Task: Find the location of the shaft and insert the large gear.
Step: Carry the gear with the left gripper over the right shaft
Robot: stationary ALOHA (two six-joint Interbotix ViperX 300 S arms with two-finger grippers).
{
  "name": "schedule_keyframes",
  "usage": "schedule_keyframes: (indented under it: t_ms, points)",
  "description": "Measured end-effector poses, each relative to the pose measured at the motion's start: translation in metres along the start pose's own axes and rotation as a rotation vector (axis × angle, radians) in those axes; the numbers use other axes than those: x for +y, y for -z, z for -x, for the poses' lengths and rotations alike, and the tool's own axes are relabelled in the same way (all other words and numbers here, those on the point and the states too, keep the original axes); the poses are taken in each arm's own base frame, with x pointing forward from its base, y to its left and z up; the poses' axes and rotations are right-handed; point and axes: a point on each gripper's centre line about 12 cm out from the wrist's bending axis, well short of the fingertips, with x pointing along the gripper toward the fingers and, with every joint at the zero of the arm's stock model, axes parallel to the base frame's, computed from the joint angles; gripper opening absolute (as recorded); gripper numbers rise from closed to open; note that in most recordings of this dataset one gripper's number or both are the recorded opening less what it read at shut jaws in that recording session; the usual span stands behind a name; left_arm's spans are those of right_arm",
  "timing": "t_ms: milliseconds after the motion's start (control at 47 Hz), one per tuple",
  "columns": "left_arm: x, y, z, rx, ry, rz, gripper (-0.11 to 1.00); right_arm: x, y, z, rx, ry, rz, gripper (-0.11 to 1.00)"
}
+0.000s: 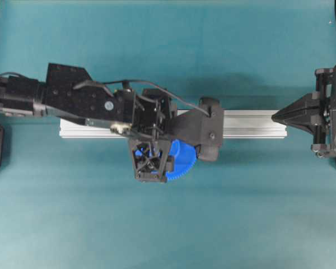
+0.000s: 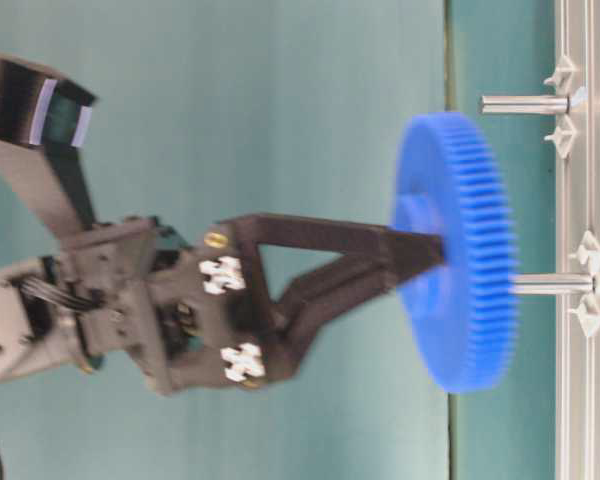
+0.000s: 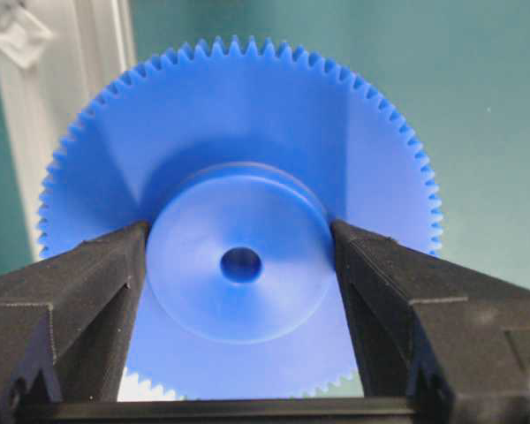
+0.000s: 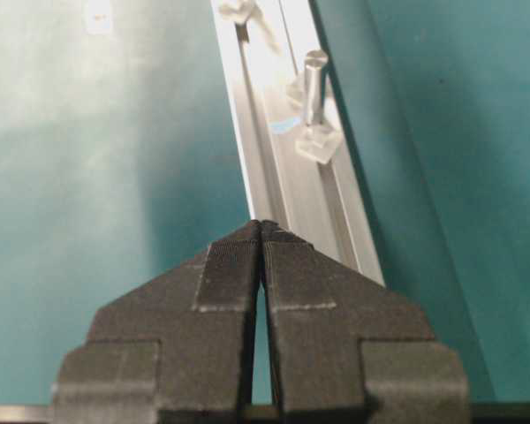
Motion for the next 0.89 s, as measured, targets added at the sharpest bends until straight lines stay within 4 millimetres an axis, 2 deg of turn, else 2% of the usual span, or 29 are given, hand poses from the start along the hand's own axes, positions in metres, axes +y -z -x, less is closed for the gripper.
schedule_keyframes:
  t_ms: [553, 893]
  points:
    - [0.032, -0.022, 0.026, -0.071, -0.039, -0.096, 0.70, 0.000, 0.000, 0.000, 0.000, 0.000, 0.000, 0.01]
    - [0.051, -0.042, 0.014, -0.074, -0.056, -0.121, 0.70, 0.000, 0.000, 0.000, 0.000, 0.001, -0.012, 0.01]
